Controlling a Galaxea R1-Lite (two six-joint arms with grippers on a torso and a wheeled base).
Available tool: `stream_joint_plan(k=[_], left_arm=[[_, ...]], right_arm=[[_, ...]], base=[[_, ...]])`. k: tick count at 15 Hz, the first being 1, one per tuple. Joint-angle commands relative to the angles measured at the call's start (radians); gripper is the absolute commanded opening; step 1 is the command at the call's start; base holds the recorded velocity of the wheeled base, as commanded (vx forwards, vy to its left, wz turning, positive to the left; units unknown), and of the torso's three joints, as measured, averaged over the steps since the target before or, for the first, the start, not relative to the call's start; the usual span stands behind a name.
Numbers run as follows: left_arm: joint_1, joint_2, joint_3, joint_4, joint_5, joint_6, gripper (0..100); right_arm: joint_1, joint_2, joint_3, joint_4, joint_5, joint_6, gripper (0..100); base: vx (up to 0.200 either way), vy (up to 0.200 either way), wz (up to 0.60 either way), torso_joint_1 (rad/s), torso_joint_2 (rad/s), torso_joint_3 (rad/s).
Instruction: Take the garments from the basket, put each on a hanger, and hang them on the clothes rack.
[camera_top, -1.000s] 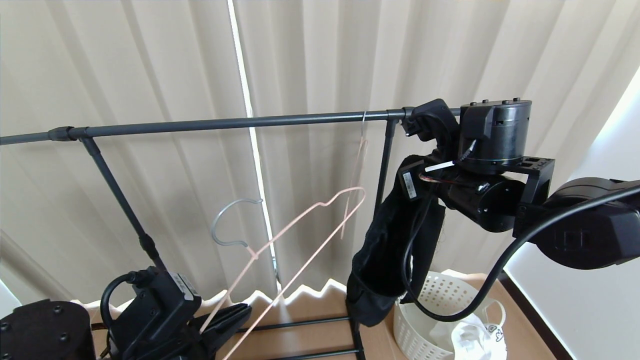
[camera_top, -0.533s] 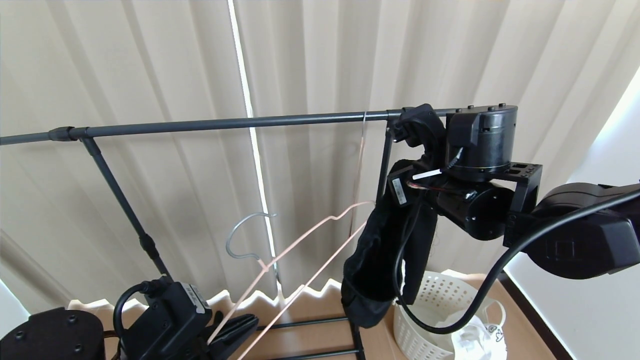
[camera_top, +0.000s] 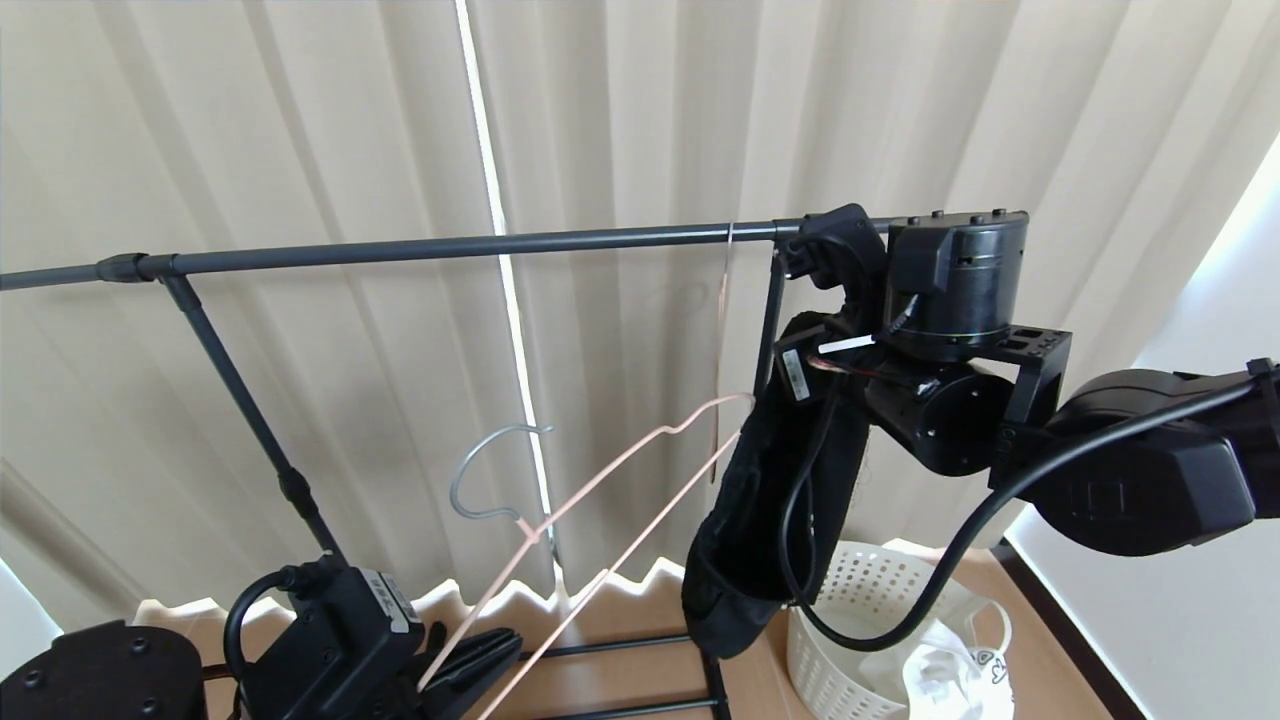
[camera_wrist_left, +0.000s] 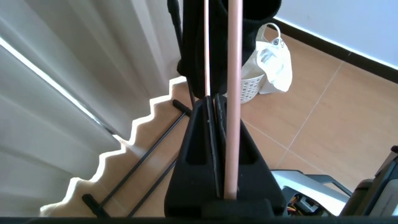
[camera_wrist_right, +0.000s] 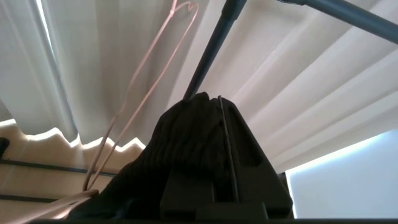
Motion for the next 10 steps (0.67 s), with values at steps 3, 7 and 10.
stream_joint_plan(k=[3,7,10], left_arm=[[-0.012,0.005,0.0,-0.017,0.0,0.0,0],[-0.012,0.007,0.002,-0.029,0.0,-0.002,0],[-0.014,0.007,0.002,-0.036,0.0,-0.002,0]], right_arm=[[-0.007,0.017,-0.021,-0.001,-0.001,-0.001,0],[-0.01,0.019,-0.025,-0.001,-0.001,-0.001,0],[-0.01,0.03,-0.031,-0.003,-0.002,-0.001,0]], base=[[0.0,0.0,0.0,0.0,0.0,0.0],[0.0,0.0,0.0,0.0,0.0,0.0],[0.0,0.0,0.0,0.0,0.0,0.0]])
